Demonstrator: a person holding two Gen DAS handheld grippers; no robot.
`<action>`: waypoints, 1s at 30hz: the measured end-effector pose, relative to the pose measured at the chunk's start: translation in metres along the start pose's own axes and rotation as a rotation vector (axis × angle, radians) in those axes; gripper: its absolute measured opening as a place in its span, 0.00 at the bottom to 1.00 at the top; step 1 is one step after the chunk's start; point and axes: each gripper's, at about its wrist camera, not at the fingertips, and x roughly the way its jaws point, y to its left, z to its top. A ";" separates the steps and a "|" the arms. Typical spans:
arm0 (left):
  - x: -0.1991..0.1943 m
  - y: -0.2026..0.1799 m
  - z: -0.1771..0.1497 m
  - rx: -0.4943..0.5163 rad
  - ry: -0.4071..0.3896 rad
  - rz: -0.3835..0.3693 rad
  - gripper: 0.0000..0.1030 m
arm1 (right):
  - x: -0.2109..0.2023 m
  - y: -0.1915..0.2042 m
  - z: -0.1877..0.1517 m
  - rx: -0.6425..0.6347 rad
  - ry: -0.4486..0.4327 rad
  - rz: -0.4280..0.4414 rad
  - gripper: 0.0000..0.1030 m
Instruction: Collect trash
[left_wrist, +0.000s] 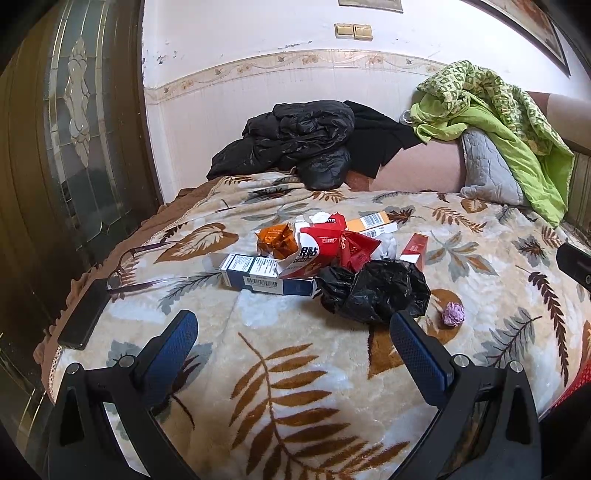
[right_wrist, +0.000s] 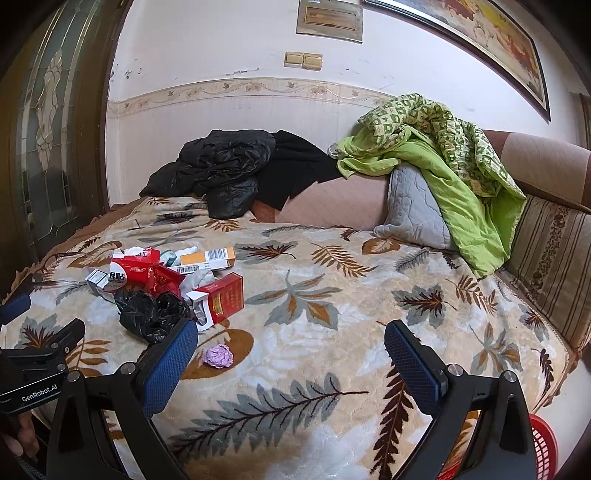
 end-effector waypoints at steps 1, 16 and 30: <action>0.000 0.000 0.000 0.000 -0.002 -0.001 1.00 | 0.000 0.001 0.000 0.002 0.000 -0.002 0.99; -0.003 0.000 -0.001 -0.022 -0.018 -0.019 1.00 | 0.001 0.002 0.000 0.002 0.002 -0.002 0.99; -0.003 0.001 0.000 -0.027 -0.013 -0.021 1.00 | 0.002 0.004 0.000 0.004 0.008 0.032 0.99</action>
